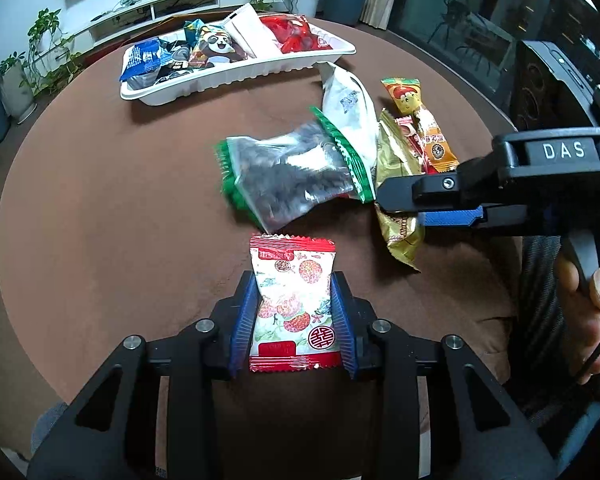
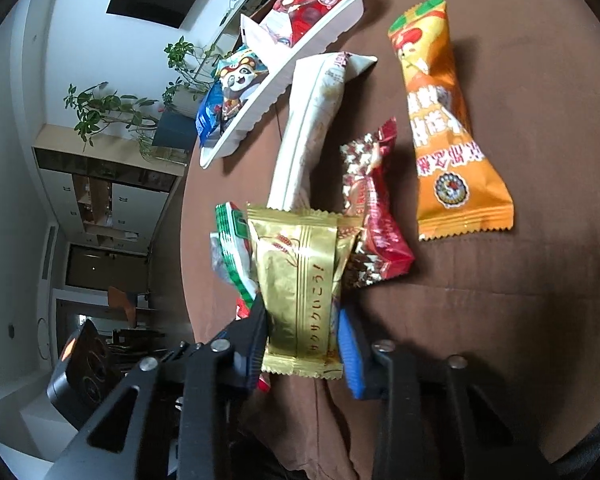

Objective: Organize snacks
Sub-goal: 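Grasp the red-white candy pack with the left gripper while the right grasps the gold wafer pack, then carry both packs into the white tray and open both grippers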

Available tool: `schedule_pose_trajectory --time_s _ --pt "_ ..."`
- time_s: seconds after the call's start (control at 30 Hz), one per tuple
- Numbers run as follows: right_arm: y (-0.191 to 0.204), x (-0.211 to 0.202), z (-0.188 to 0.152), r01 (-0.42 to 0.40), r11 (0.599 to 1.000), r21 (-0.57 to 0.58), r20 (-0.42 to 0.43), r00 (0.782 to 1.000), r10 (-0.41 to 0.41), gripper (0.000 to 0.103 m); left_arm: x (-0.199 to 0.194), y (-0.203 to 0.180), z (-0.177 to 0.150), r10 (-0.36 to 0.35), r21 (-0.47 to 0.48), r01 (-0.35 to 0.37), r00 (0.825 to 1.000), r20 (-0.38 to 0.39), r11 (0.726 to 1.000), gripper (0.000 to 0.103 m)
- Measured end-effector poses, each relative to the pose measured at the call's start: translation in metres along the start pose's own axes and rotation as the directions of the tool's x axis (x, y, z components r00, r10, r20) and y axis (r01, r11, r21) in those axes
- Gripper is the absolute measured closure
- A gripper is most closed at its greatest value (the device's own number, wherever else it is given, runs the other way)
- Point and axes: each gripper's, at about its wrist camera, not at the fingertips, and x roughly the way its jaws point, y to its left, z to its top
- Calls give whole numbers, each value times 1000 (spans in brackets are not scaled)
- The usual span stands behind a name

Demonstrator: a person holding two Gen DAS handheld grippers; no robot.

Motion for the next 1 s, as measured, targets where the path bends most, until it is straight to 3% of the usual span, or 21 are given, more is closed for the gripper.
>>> schedule_pose_trajectory --time_s 0.17,0.57,1.0 --pt "2 -5 -5 13 1000 -28 20 1000 -12 70 -1 0 -1 1 -6 -1 1000 7 1000 69" --pt "12 -32 -15 -98 995 -30 26 995 99 70 -16 15 -5 -52 -82 57 997 56 995 71" --pt "-14 -91 20 -92 996 1 178 980 91 70 -41 34 5 -120 -168 143 983 138 975 71"
